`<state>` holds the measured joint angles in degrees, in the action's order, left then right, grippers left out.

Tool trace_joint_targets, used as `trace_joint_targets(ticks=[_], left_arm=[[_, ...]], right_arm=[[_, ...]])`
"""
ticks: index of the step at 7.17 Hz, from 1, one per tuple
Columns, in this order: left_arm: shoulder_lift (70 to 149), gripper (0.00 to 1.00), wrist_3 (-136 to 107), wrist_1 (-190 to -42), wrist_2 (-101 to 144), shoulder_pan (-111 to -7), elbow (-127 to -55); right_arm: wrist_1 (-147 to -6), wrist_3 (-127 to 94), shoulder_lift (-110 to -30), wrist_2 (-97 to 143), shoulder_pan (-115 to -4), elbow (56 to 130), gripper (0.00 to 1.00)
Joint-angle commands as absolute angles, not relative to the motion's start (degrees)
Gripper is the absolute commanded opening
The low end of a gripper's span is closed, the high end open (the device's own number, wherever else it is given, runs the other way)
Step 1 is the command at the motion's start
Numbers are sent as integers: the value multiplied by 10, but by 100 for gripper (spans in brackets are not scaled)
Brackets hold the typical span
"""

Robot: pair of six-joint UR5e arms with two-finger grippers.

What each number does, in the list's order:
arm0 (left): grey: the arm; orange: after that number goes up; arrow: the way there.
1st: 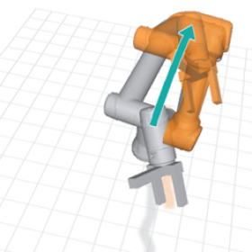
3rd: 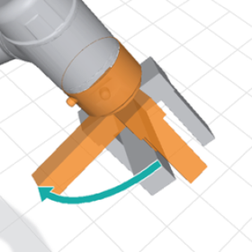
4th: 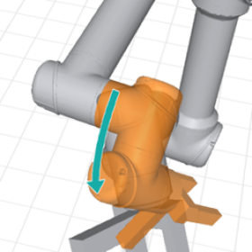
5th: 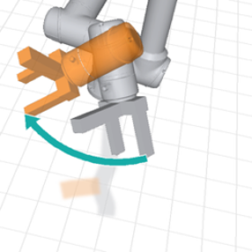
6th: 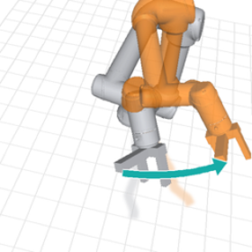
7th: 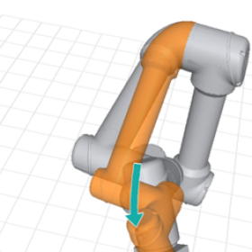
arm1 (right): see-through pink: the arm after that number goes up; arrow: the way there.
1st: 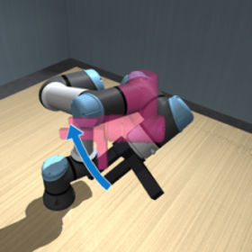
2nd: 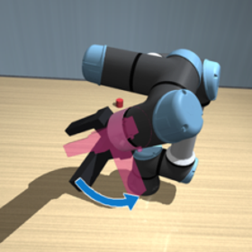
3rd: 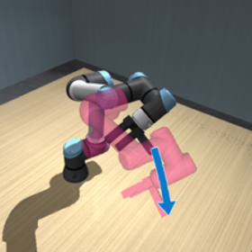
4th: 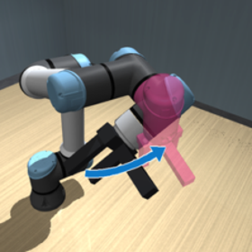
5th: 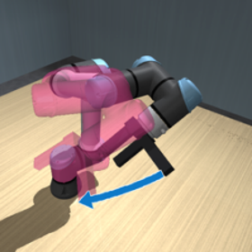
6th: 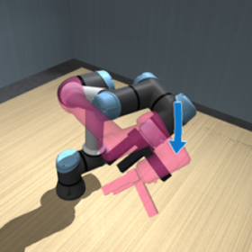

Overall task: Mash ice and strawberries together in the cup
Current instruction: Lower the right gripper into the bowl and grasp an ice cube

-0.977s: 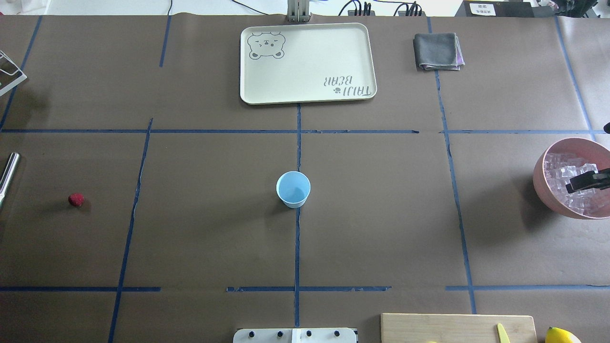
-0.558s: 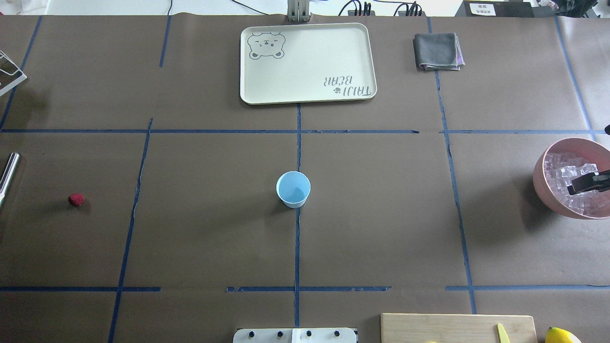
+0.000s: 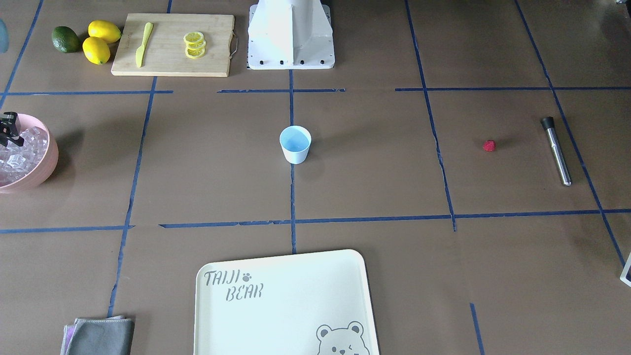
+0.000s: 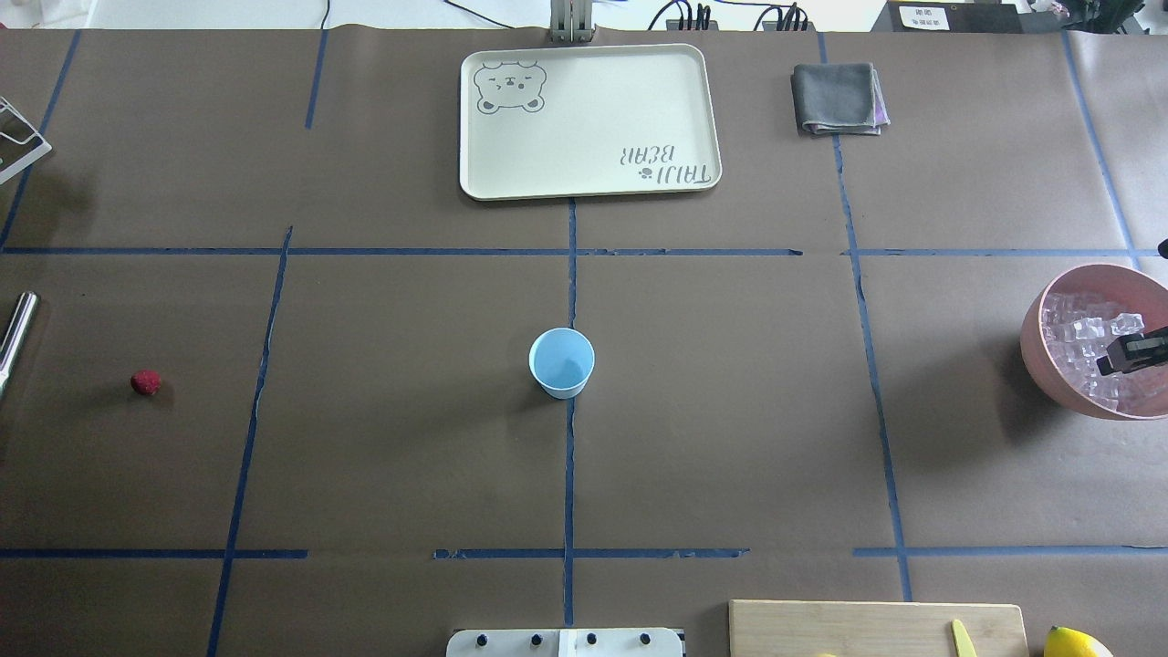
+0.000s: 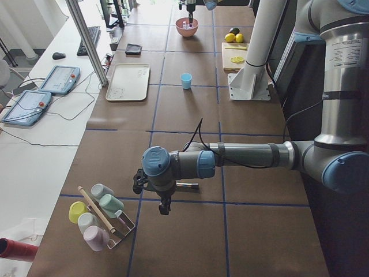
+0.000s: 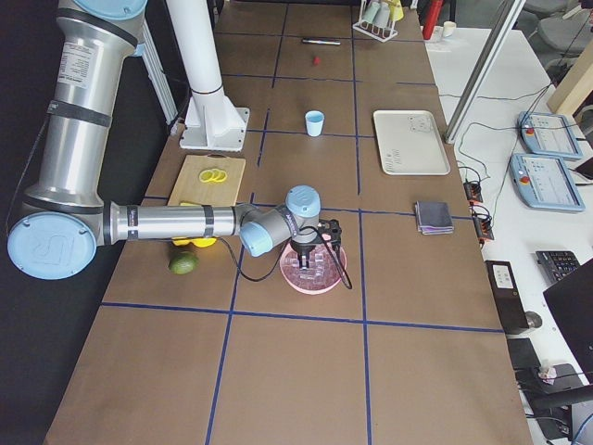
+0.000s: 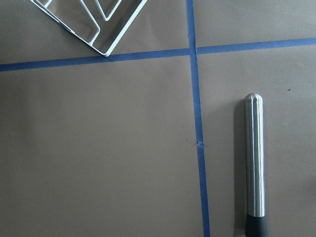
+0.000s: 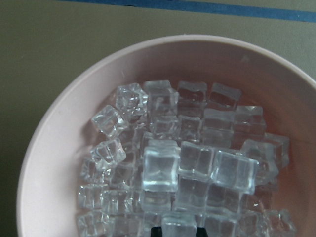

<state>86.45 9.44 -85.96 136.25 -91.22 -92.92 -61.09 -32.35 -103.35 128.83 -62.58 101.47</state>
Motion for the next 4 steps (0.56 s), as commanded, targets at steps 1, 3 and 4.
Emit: trace_joint_targets(ticks=[1, 3, 4], left_arm=[[866, 100, 94, -860, 1363, -912, -931], [864, 100, 94, -859, 1363, -912, -933], [864, 100, 94, -859, 1363, -912, -933]], right_arm=[[-616, -323, -1042, 1302, -643, 1046, 0], [-621, -326, -1053, 1366, -693, 1092, 0], [-636, -328, -1051, 1366, -693, 1106, 0]])
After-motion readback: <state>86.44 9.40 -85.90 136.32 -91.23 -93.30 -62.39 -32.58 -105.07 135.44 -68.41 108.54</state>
